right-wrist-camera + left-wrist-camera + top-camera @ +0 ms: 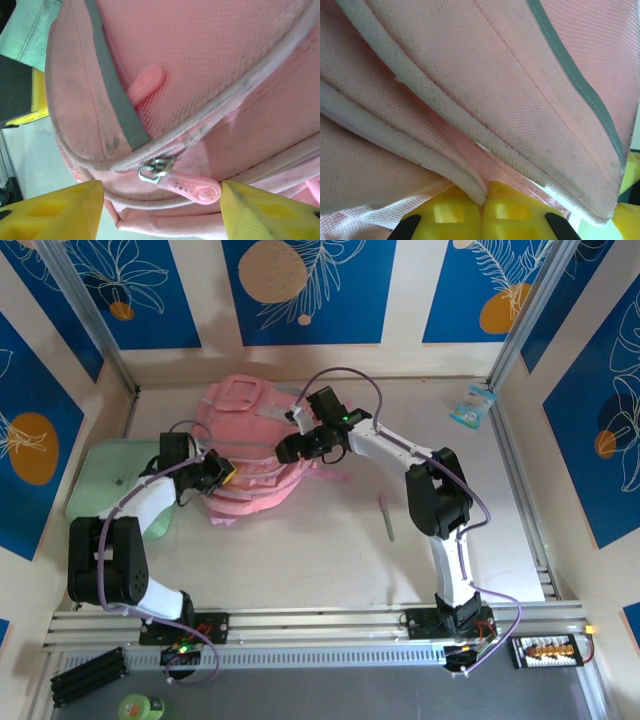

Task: Pack books, pencil case, and school supplies into a backpack

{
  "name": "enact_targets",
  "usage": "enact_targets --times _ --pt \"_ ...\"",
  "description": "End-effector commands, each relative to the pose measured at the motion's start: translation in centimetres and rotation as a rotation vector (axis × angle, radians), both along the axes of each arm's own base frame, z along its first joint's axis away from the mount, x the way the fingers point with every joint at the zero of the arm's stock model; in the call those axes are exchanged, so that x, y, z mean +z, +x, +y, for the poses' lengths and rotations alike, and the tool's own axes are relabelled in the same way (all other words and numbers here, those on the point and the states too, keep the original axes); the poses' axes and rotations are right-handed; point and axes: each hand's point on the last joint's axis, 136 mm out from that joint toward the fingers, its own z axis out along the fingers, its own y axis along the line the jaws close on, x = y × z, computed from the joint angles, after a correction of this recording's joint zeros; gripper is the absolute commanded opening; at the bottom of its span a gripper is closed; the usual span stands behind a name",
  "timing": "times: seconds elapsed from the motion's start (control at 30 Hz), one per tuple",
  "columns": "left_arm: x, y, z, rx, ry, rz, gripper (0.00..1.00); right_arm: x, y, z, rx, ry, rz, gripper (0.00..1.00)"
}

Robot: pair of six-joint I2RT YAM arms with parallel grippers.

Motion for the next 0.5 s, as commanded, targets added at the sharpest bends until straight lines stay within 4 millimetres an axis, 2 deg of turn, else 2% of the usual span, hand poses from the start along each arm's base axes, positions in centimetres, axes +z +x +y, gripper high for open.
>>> enact_targets --times 0.0,0.13,0.23,0.47 --pt "1.3 0.1 -2.3 -0.095 -0.054 -0.030 0.00 0.4 -1.5 0.4 0.090 -0.010 -0.053 0.56" --pt "1.5 0.0 -2.2 -0.095 -0.050 -0.032 0.00 -0.4 0.7 -0.3 0.038 -0.111 -0.165 0.49" --pt "1.6 -0.1 -2.2 -0.096 -0.049 -0.033 0.00 -0.4 1.7 -0.7 0.028 -0.162 -0.241 0.46" --pt "1.8 0.1 -2.2 -0.096 -0.048 -0.037 0.00 -0.5 1.5 0.2 0.105 -0.256 -0.404 0.43"
